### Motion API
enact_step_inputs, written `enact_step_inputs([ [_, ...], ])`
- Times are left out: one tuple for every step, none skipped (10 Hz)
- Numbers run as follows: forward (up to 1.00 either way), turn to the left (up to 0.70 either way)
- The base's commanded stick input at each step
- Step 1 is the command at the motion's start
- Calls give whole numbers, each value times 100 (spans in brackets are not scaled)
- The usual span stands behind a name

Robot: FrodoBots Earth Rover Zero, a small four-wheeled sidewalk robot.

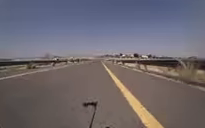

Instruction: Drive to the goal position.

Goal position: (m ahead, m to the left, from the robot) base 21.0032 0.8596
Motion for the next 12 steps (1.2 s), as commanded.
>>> enact_step_inputs([
  [100,-1],
  [100,-1],
  [100,-1],
  [100,-1],
  [100,-1],
  [100,-1],
  [100,-1],
  [100,-1],
  [100,-1],
  [100,-1],
  [100,-1],
  [100,-1],
])
